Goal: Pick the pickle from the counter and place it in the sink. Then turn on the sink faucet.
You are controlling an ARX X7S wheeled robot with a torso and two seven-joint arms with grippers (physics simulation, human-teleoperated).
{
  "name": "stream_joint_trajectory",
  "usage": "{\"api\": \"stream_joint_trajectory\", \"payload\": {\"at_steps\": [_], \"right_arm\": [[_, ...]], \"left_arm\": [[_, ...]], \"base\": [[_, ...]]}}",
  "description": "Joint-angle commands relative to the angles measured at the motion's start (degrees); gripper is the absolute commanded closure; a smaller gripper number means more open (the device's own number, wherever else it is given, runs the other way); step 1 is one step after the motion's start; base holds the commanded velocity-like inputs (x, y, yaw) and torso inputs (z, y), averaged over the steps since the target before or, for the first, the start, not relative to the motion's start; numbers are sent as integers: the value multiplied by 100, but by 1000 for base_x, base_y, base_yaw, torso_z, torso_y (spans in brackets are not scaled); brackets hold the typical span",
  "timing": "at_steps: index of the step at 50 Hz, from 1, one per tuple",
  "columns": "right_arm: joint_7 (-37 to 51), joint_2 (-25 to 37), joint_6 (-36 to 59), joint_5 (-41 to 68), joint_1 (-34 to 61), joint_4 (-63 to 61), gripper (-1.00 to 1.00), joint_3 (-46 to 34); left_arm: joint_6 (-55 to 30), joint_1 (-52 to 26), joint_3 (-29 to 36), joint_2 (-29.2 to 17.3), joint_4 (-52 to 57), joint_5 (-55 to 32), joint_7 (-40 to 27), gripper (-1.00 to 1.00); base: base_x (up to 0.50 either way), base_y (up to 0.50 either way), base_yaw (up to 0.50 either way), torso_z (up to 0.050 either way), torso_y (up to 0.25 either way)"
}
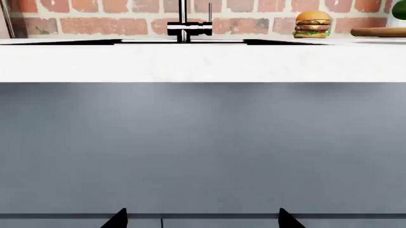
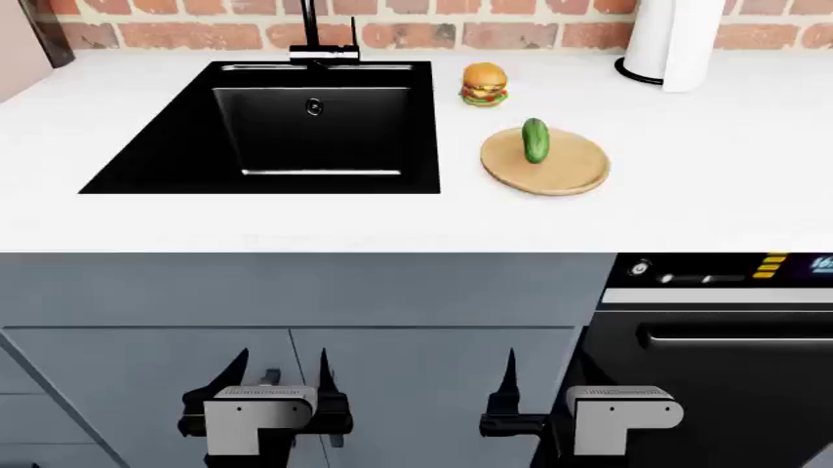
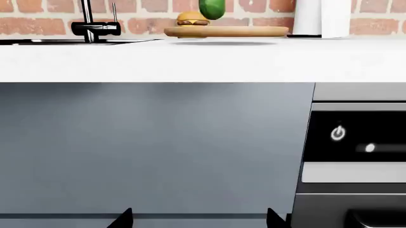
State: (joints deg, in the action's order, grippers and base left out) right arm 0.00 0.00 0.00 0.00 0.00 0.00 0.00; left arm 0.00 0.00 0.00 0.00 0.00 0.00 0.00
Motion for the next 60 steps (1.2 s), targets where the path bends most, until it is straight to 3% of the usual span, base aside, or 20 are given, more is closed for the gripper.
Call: {"api": "stream_joint_trajectory", "payload": {"at_steps": [1,16,22,25,60], "right_arm": [[185,89,18,16,48,135,-100,-104],[514,299,104,292,8,26,-100,-326],[519,498,853,144,1,-848,-100,-525],[557,508,759,166,-6,-760,-100,-525],[798,675,753,452,24,-638,-100,-731]], "left_arm": [[-2,-10,99,-96,18,-97,-95,-100],[66,-56,345,-334,-56,-206,-387,-100],[-666,-53,359,-391,732,-400,-418,-100],[-390,37,336,-400,812,-561,-365,-100],[-733,198,632,-693,1322,-783,-605,-100]], "base": [[0,0,0,0,0],[0,0,0,0,0],[0,0,0,0,0],[0,0,0,0,0],[0,0,0,50,0]]}}
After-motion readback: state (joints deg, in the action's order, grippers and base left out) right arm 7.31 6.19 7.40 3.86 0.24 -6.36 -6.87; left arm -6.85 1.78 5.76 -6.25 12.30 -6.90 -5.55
